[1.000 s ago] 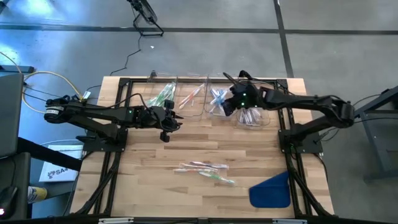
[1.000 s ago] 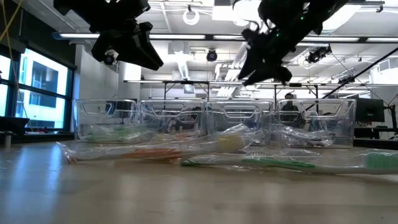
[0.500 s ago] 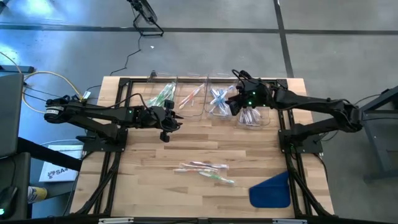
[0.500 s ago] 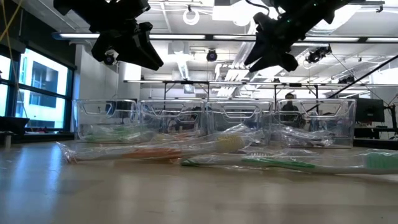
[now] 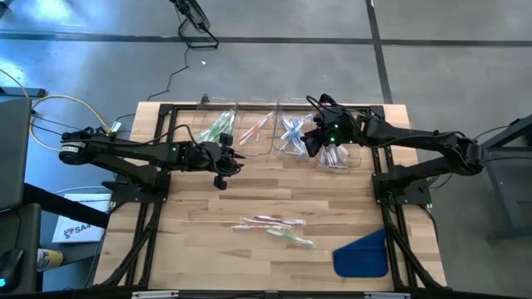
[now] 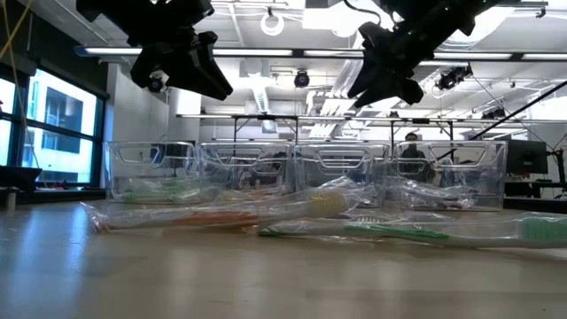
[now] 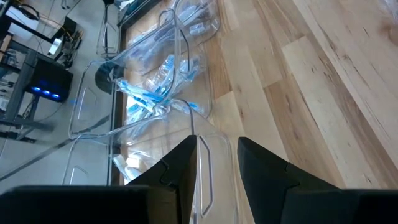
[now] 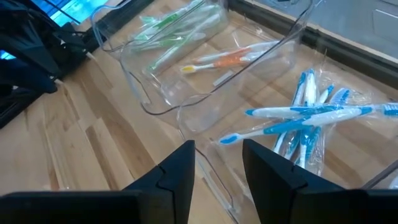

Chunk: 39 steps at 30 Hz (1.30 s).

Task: Pick & Place Toothbrushes
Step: Put the green toothbrush into the left transparent bin

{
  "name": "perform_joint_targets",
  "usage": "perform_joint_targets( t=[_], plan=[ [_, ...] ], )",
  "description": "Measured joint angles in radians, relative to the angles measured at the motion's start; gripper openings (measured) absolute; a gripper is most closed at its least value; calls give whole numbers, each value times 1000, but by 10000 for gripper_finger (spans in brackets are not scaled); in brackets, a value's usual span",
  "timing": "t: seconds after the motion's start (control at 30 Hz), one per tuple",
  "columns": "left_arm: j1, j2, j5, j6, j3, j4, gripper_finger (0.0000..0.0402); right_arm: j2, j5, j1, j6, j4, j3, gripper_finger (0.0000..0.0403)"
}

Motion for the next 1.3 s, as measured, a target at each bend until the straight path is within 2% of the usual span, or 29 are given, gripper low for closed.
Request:
perform_joint_targets(
  t=[0.4,1.07,1.3],
  plan=[
    [0,0,0,0,0,8,113,62,4,83,-9,58,0,128],
    [0,0,0,0,0,6,113,64,1,165,-21,56,0,128],
    [0,0,0,0,0,-4,113,64,119,277,31,83,0,128]
  ],
)
